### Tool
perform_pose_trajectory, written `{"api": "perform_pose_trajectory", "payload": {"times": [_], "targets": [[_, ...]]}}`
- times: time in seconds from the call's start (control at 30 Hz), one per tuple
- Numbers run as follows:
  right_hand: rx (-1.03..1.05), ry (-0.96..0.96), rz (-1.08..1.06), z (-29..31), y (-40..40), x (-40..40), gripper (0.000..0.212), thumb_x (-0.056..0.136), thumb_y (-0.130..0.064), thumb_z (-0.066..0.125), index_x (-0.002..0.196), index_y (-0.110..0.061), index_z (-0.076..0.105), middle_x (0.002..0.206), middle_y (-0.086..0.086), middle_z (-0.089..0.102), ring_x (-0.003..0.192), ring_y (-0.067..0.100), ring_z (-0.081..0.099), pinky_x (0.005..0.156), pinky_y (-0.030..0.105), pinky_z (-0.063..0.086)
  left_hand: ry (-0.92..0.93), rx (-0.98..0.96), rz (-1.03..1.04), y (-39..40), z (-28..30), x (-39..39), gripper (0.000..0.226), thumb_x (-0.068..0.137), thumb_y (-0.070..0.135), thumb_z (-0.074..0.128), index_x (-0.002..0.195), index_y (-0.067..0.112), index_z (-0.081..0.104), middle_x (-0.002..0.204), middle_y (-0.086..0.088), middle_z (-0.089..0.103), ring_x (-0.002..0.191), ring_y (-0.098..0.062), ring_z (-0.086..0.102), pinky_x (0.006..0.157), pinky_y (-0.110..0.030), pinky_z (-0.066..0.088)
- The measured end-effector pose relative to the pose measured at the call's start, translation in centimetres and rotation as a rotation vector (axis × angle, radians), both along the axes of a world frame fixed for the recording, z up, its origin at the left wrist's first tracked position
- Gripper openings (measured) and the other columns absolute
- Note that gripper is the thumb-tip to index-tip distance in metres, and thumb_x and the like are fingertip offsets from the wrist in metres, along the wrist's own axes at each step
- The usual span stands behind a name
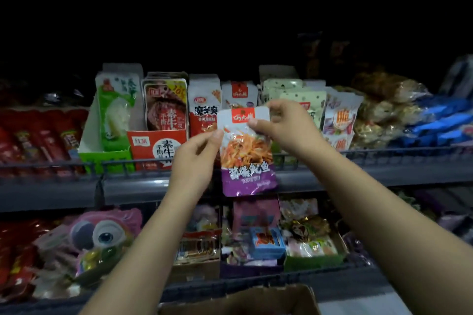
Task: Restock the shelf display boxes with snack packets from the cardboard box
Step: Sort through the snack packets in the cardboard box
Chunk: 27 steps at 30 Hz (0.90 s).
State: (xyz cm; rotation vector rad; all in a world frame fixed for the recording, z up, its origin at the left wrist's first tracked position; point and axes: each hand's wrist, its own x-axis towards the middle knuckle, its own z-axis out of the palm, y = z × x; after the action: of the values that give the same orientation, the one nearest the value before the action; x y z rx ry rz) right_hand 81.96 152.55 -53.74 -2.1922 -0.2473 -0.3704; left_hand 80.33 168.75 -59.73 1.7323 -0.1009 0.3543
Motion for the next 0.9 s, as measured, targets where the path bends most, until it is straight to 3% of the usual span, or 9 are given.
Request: {"api": "perform_pose_trajectory", "payload": {"times": [0.03, 0.1, 0.2, 0.33, 0.47, 0.63, 0.8, 0.9], "targets": [[-0.066, -0.07, -0.043, 0.9, 0.1, 0.6, 0.023, 0.084, -0.029, 0.068, 0.092, -0.008, 0.063, 0.092, 0.01, 0.07, 0.086, 0.027, 0.066, 0.077, 0.042, 0.054, -0.109, 0.136, 0.068, 0.1, -0.3, 0.5, 0.022, 0.094, 0.037, 0.053, 0.106, 0.024, 0.066, 0.1, 0.014, 0.065, 0.095, -0.003, 0.059, 0.075, -0.012, 0.045], [-0.182, -0.187, -0.123, 2.7, 0.3, 1.8, 0.025, 0.086, -0.032, 0.064, 0.097, -0.01, 0.058, 0.091, 0.003, 0.066, 0.089, 0.024, 0.063, 0.071, 0.031, 0.047, -0.274, 0.431, 0.139, 0.2, -1.2, 1.6, 0.033, 0.093, 0.041, 0.047, 0.118, 0.025, 0.062, 0.115, 0.011, 0.058, 0.111, -0.008, 0.05, 0.097, -0.027, 0.036], [-0.359, -0.262, -0.218, 5.0, 0.5, 3.7, 0.025, 0.09, -0.032, 0.059, 0.109, -0.017, 0.055, 0.094, 0.003, 0.062, 0.093, 0.025, 0.059, 0.068, 0.03, 0.037, -0.311, 0.719, 0.111, 0.2, -2.9, 3.0, 0.041, 0.093, 0.042, 0.04, 0.127, 0.027, 0.057, 0.133, 0.009, 0.051, 0.127, -0.009, 0.038, 0.108, -0.028, 0.011], [-0.492, -0.259, -0.245, 6.9, 0.8, 6.5, 0.023, 0.091, -0.028, 0.056, 0.111, -0.018, 0.052, 0.098, 0.009, 0.062, 0.09, 0.031, 0.059, 0.065, 0.032, 0.039, -0.397, 0.79, 0.092, 0.3, -3.6, 3.6, 0.044, 0.09, 0.041, 0.035, 0.117, 0.024, 0.066, 0.13, 0.003, 0.057, 0.122, -0.016, 0.051, 0.109, -0.029, 0.01], [-0.684, -0.087, -0.25, 7.5, 2.2, 8.7, 0.024, 0.092, -0.027, 0.054, 0.115, -0.024, 0.05, 0.105, 0.006, 0.06, 0.092, 0.029, 0.057, 0.072, 0.036, 0.045, -0.421, 0.818, 0.086, 0.8, -3.6, 3.9, 0.043, 0.089, 0.04, 0.036, 0.114, 0.024, 0.067, 0.128, 0.003, 0.06, 0.114, -0.016, 0.055, 0.106, -0.029, 0.018], [-0.851, -0.005, -0.232, 6.6, 3.2, 11.1, 0.021, 0.087, -0.015, 0.058, 0.107, -0.022, 0.057, 0.093, 0.003, 0.056, 0.082, 0.024, 0.054, 0.061, 0.029, 0.039, -0.491, 0.815, 0.066, 1.3, -3.9, 4.0, 0.04, 0.088, 0.034, 0.041, 0.115, 0.023, 0.067, 0.128, 0.003, 0.06, 0.112, -0.006, 0.044, 0.104, -0.029, 0.024], [-0.961, 0.016, -0.227, 5.1, 3.2, 13.3, 0.01, 0.083, -0.011, 0.062, 0.092, -0.012, 0.062, 0.089, 0.005, 0.062, 0.081, 0.023, 0.06, 0.057, 0.026, 0.042, -0.491, 0.825, 0.031, 1.6, -4.1, 4.0, 0.04, 0.089, 0.031, 0.042, 0.119, 0.021, 0.065, 0.131, 0.001, 0.058, 0.112, -0.011, 0.056, 0.106, -0.031, 0.026], [-1.094, -0.019, -0.262, 4.7, 3.4, 13.5, 0.015, 0.079, -0.018, 0.069, 0.092, -0.015, 0.063, 0.082, 0.002, 0.057, 0.075, 0.021, 0.055, 0.056, 0.026, 0.039, -0.493, 0.827, 0.035, 1.5, -4.0, 3.9, 0.04, 0.088, 0.03, 0.042, 0.119, 0.02, 0.066, 0.13, 0.0, 0.059, 0.108, -0.013, 0.06, 0.104, -0.03, 0.027]]}}
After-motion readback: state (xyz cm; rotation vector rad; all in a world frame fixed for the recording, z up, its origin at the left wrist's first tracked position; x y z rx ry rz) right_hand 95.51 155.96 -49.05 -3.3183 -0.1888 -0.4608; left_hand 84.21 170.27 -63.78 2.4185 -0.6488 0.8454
